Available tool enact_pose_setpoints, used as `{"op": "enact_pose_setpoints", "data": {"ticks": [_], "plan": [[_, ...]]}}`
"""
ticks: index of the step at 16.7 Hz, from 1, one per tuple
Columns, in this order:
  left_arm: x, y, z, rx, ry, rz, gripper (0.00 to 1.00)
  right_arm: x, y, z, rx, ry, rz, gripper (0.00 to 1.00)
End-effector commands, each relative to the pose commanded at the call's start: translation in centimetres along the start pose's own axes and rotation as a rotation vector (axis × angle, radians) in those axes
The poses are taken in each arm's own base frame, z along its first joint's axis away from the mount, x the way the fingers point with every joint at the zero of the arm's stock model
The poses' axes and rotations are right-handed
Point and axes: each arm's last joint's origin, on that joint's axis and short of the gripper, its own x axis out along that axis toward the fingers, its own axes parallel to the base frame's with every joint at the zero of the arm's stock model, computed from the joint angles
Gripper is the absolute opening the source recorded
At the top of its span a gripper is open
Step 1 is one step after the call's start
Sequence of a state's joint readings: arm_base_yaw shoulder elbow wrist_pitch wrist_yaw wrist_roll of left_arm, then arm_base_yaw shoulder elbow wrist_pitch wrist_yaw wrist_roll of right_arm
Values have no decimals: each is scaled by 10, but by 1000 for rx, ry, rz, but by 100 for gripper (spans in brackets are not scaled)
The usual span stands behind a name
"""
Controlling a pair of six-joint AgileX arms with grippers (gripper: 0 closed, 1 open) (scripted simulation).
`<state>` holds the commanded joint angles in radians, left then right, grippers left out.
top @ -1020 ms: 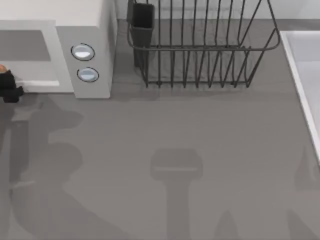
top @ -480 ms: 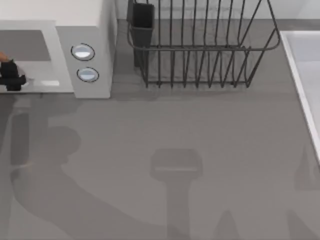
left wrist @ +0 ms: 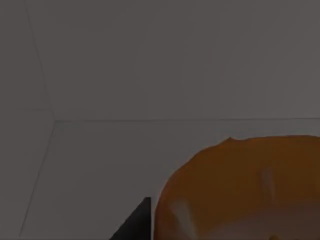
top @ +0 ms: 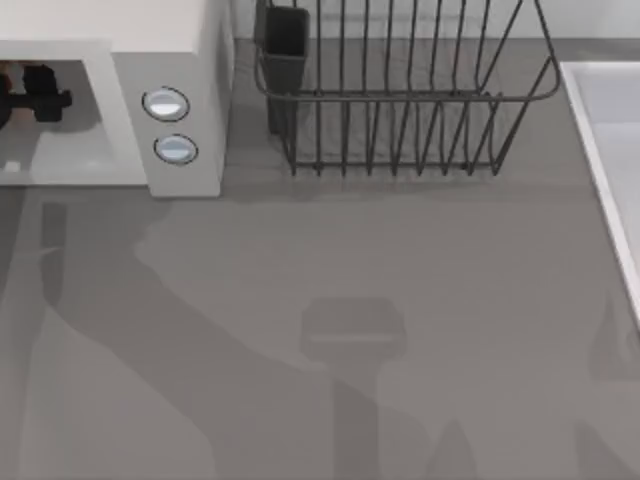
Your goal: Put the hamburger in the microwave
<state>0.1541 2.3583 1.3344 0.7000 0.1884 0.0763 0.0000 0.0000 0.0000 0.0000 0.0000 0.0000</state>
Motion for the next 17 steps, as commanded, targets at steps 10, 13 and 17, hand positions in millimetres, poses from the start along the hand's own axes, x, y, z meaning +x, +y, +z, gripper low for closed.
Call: {"op": "enact_pose_setpoints", "data": {"ticks": [10, 13, 17], "plan": [[26, -3, -6, -7, 32, 0, 8, 0, 0, 0, 0, 0, 0, 100], [26, -3, -6, -7, 32, 0, 30, 0, 0, 0, 0, 0, 0, 100], [26, -3, -6, -7, 32, 0, 60, 0, 0, 0, 0, 0, 0, 100]]}}
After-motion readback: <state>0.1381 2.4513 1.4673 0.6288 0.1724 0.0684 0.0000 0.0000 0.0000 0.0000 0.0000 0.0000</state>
